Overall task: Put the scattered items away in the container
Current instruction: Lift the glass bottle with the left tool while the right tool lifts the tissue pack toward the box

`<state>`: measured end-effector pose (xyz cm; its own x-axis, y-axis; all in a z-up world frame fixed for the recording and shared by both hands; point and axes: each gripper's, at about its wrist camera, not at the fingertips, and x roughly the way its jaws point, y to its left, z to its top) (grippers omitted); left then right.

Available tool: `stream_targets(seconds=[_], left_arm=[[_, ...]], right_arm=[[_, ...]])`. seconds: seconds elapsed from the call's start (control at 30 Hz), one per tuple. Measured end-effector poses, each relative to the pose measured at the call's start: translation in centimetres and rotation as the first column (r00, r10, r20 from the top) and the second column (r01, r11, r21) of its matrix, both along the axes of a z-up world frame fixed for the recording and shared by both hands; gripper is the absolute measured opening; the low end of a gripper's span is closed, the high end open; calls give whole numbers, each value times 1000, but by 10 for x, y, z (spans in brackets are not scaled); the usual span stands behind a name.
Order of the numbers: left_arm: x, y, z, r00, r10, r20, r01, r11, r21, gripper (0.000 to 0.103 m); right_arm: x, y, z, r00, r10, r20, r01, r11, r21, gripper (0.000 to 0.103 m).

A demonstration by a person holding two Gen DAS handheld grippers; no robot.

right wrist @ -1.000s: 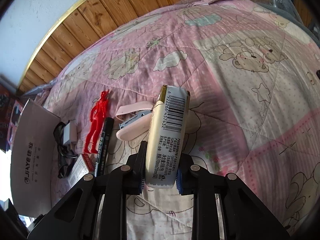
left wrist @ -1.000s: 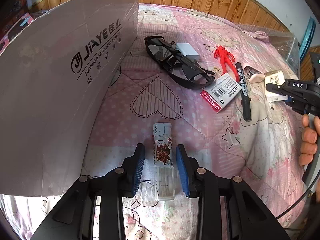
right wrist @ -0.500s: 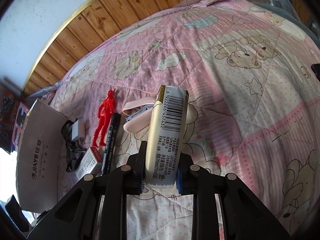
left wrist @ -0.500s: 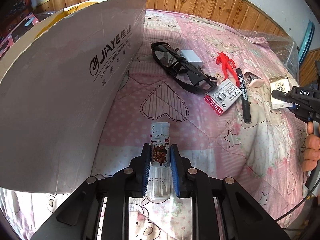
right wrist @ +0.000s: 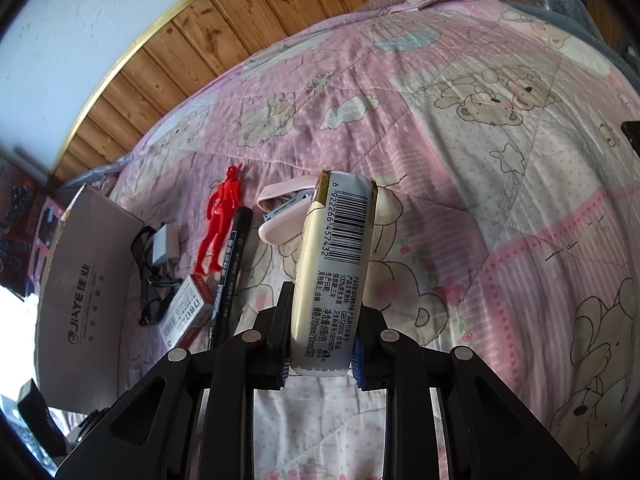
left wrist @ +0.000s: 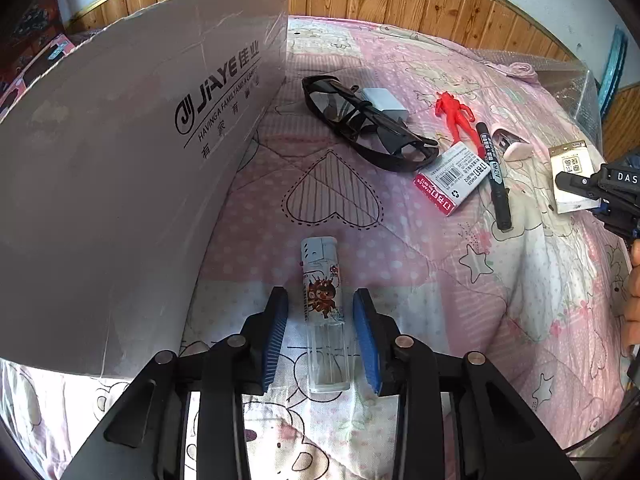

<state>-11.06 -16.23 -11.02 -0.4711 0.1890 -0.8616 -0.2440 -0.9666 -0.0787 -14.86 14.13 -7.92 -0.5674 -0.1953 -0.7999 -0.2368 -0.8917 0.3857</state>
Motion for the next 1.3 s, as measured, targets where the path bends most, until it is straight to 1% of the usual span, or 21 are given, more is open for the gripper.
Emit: stream_targets(seconds=[0.03, 0.17, 0.47, 0.9, 1.3], left_arm=[[-1, -1, 1, 1000, -2, 2, 2, 1000, 5, 20], [1, -2, 6, 1000, -5, 2, 5, 1000, 27, 20], [9, 6, 38, 998, -37, -60, 41, 997, 72, 20], [25, 16, 65, 996, -52, -70, 56, 997, 55, 20], [36, 15, 81, 997, -54, -62, 56, 998, 38, 20]], right_arm=[[1, -1, 1, 1000, 2, -1, -2, 1000, 3, 24], [7, -5, 6, 1000, 12, -8, -12, 1000, 13, 24], [25, -16, 14, 999, 31, -12, -31, 999, 14, 24], [56, -37, 29, 997, 66, -27, -65, 998, 8, 24], [78, -65, 40, 992, 123, -38, -123, 992, 14, 24]])
